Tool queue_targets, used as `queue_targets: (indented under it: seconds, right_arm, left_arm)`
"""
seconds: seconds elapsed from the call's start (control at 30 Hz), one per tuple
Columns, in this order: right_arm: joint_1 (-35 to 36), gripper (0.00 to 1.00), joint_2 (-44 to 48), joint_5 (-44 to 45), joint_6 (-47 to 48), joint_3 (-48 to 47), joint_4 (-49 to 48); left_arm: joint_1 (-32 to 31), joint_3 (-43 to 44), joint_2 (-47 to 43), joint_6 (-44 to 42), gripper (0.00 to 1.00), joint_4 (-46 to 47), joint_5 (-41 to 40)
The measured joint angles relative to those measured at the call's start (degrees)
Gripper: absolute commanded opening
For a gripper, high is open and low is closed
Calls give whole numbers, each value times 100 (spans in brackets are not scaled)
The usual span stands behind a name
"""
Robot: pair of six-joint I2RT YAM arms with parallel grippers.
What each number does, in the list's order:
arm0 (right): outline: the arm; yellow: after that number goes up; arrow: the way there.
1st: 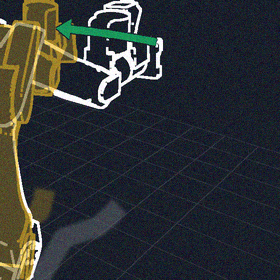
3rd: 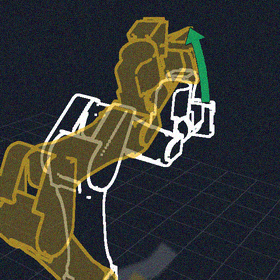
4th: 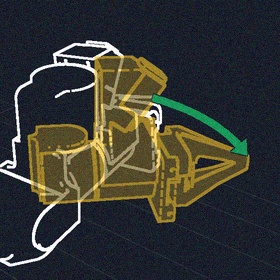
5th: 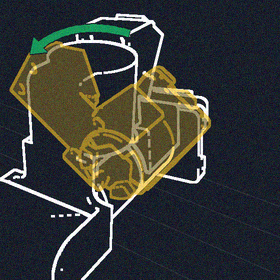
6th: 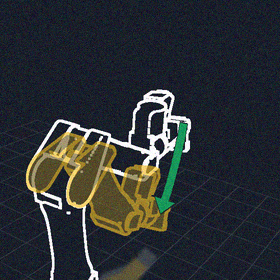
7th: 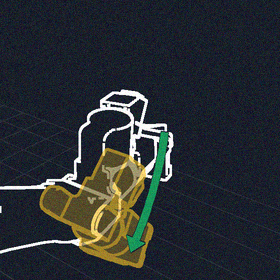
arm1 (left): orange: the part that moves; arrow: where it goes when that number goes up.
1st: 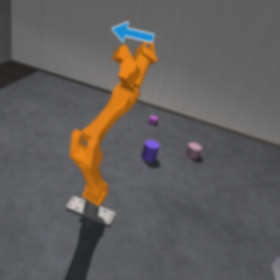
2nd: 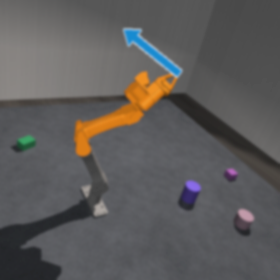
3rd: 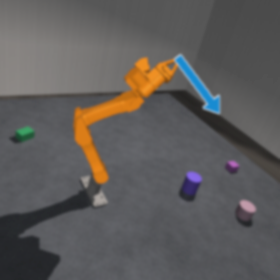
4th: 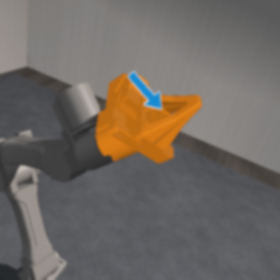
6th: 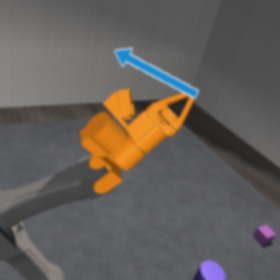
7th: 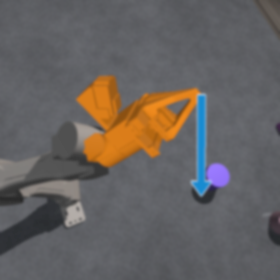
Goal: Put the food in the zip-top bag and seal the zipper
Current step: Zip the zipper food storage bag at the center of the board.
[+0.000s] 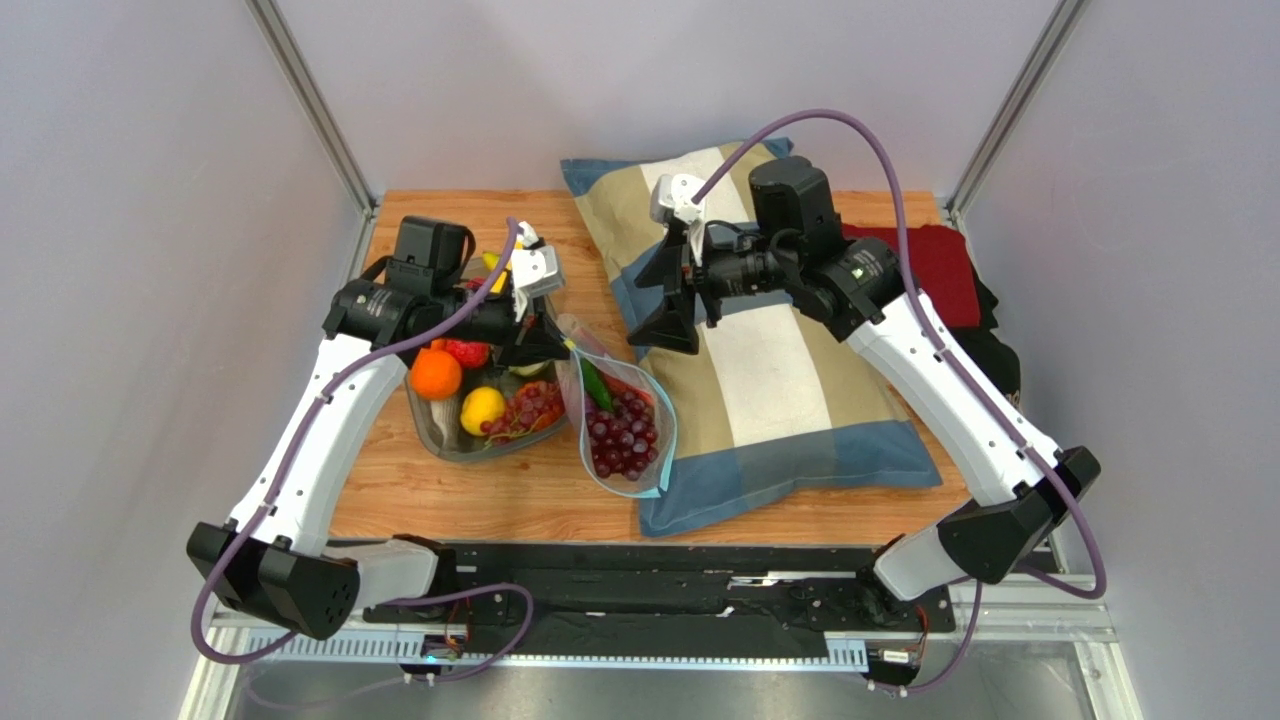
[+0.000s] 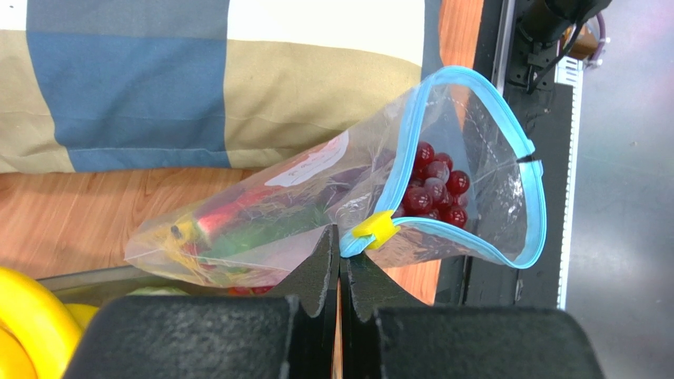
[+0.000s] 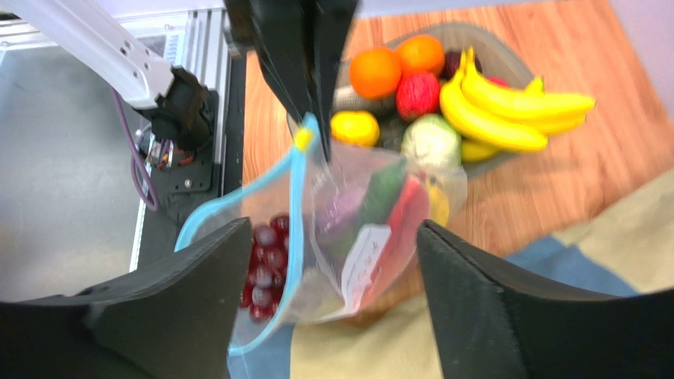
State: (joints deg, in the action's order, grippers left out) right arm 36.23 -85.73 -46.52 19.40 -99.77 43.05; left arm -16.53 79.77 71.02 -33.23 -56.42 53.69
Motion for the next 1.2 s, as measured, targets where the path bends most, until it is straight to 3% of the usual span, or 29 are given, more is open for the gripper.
queue_targets:
  seconds: [0.23,0.53,1.2]
  right_arm:
    - [691,62,28,407,-498,354,-1010]
    - [1043,48,35,1130,-658,1045,-1716]
    - [1182,38,-131,1268,-761,1049,-2015]
  left_arm:
    - [-186,304,127,422,0,-22,-280]
    - [-188,310,133,531,0,-33,-306]
    - [-256,315,251,715,0,-24,-313]
